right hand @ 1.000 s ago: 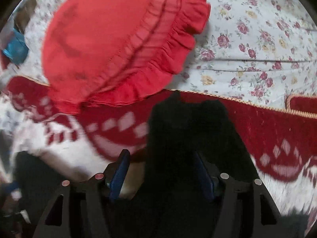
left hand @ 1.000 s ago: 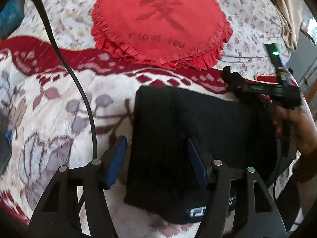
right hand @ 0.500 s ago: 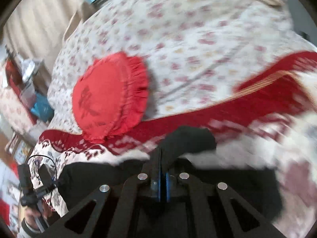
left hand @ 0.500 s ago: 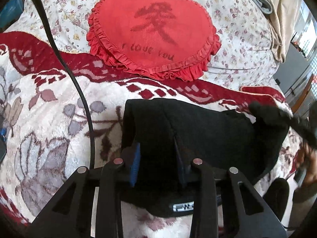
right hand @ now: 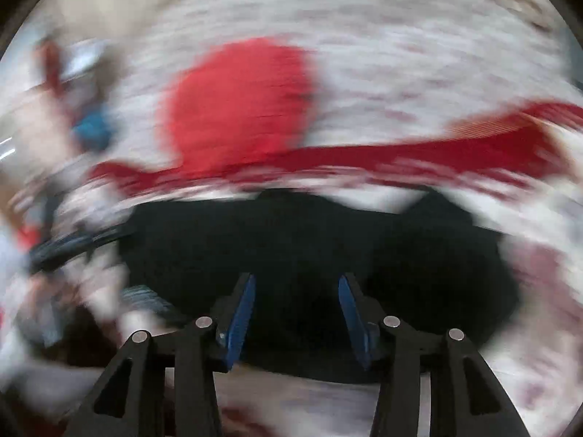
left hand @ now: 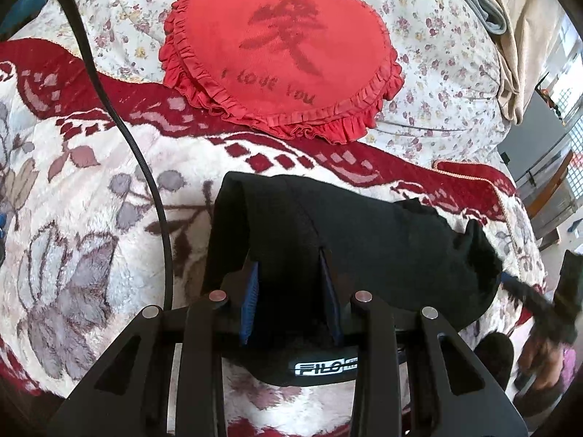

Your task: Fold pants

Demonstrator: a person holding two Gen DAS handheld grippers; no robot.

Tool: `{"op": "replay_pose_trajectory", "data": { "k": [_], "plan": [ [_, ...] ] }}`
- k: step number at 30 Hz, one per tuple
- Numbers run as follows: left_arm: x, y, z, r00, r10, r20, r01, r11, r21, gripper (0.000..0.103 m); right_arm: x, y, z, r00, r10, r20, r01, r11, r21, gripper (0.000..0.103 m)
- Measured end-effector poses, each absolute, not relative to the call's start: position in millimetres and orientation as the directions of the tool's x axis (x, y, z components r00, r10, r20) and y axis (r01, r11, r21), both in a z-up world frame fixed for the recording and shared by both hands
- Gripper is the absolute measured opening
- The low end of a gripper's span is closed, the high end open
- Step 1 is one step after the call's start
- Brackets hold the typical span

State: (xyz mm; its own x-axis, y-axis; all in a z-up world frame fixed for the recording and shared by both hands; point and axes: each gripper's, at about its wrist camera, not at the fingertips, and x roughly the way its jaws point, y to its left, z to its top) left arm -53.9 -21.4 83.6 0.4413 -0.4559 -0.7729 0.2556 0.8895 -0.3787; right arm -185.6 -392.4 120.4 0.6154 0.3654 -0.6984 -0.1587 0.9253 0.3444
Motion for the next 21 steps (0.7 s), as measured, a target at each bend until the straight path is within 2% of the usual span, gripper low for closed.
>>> {"op": "replay_pose_trajectory", "data": {
  "k": [2,4,9,11,13,16,17,21],
  "plan": [
    [-52.9,-23.4,85.5,0.441,-0.457,-0.773,0.259,0.889,-0.378,0.030,-182.4,-338.3,116.1,0.579,0.492,-0.649,-0.313,0.870,0.380,0.046],
    [-50.8,-25.1,86.3,0.437,-0.460,-0.773,0.261,0.887,-0.381,0.030,-176.9,-286.8,108.2,0.540,0.529,-0.655,-0.424,0.843,0.331,0.046],
    [-43.5,-24.6,88.8,0.430,-0.479,-0.765,0.254,0.877,-0.407,0.030,-167.3,-207.3,85.7,0.520,0.494,-0.697,-0.591,0.797,0.125,0.046],
    [-41.3,-24.5,89.4,0.427,-0.483,-0.764,0.255,0.875,-0.411,0.030,-163.6,-190.7,75.2,0.555,0.422,-0.716,-0.594,0.804,0.014,0.046],
    [-39.5,-25.3,89.3,0.422,-0.487,-0.765,0.262,0.873,-0.411,0.030,-153.3,-182.6,64.0,0.571,0.387,-0.724,-0.593,0.804,-0.038,0.046],
    [-37.2,-25.6,87.3,0.418,-0.486,-0.767,0.263,0.873,-0.410,0.030,-134.0,-196.2,59.4,0.546,0.420,-0.725,-0.551,0.832,0.067,0.020],
    [-37.0,-24.2,86.8,0.417,-0.489,-0.766,0.260,0.872,-0.415,0.030,-128.8,-203.2,61.0,0.530,0.450,-0.718,-0.531,0.837,0.133,0.016],
    [-41.4,-15.4,92.0,0.420,-0.510,-0.751,0.262,0.860,-0.437,0.030,-128.1,-216.1,81.5,0.493,0.537,-0.684,-0.529,0.810,0.255,0.012]
  ]
}}
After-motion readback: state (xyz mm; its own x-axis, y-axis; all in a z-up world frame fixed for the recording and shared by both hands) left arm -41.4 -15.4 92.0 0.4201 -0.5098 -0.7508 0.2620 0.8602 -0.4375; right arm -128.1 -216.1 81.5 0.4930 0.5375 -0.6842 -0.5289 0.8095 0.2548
